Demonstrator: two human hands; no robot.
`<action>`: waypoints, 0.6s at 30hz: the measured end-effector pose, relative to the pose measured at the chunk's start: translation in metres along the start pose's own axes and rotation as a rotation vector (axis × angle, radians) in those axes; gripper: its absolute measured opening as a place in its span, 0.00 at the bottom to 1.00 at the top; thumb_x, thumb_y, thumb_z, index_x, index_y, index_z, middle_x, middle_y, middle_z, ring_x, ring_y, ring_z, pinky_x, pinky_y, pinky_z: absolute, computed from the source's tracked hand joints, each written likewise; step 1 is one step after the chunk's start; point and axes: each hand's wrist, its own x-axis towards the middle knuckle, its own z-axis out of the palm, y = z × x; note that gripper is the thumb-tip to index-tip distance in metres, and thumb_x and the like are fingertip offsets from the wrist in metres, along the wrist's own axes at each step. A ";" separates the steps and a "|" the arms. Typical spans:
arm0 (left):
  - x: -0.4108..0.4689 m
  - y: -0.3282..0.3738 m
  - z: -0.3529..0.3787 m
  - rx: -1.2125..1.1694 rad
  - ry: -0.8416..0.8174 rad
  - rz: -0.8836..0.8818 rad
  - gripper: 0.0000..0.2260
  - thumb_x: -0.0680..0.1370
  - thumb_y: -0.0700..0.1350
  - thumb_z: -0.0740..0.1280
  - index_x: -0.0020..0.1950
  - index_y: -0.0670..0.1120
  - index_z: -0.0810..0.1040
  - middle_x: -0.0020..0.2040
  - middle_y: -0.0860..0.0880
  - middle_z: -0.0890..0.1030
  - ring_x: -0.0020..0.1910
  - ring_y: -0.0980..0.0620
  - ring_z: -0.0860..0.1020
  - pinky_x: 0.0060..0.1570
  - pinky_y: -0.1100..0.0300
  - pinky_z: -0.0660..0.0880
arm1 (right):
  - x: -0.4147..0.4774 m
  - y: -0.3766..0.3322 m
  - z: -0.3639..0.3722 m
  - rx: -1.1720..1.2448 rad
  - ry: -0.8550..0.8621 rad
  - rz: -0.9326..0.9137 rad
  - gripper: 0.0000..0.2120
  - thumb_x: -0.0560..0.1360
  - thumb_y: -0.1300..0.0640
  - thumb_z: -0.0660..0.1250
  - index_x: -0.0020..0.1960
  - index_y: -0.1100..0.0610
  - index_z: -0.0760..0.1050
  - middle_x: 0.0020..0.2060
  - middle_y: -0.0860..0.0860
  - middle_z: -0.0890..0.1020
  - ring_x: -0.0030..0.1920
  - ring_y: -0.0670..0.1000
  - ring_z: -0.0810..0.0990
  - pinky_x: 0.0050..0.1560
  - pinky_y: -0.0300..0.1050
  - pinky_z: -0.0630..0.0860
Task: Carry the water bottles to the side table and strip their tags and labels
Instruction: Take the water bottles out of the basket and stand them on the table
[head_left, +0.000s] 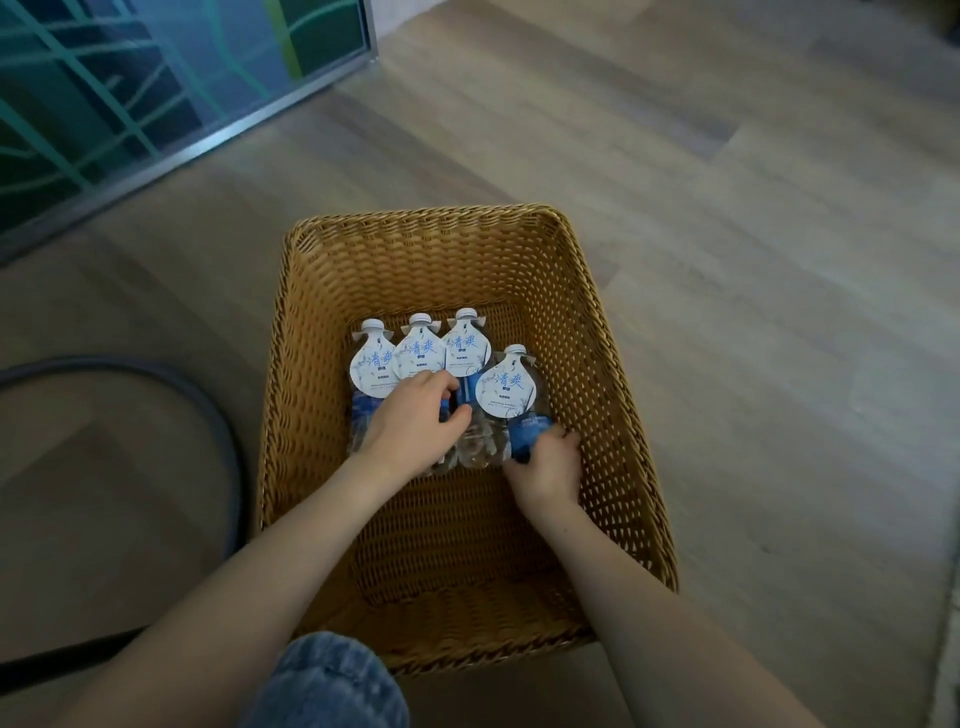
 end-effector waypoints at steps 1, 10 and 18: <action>-0.001 -0.001 -0.002 0.000 0.002 0.006 0.18 0.80 0.53 0.65 0.66 0.47 0.76 0.59 0.49 0.80 0.58 0.50 0.76 0.54 0.56 0.74 | 0.000 0.000 -0.001 0.031 0.003 -0.003 0.34 0.74 0.51 0.76 0.71 0.62 0.65 0.66 0.58 0.70 0.59 0.54 0.76 0.56 0.42 0.73; -0.001 -0.001 -0.006 -0.068 0.025 -0.057 0.16 0.79 0.49 0.67 0.65 0.44 0.76 0.58 0.46 0.79 0.56 0.49 0.77 0.55 0.56 0.75 | 0.011 -0.024 -0.038 0.359 0.207 -0.142 0.33 0.69 0.56 0.78 0.68 0.60 0.67 0.61 0.57 0.72 0.51 0.46 0.67 0.51 0.39 0.67; 0.018 0.018 0.032 -0.044 -0.021 -0.091 0.15 0.78 0.46 0.69 0.63 0.41 0.77 0.57 0.44 0.77 0.58 0.44 0.76 0.58 0.54 0.72 | 0.023 -0.042 -0.060 0.481 0.337 -0.330 0.34 0.65 0.56 0.77 0.67 0.59 0.70 0.55 0.53 0.75 0.52 0.45 0.67 0.49 0.36 0.62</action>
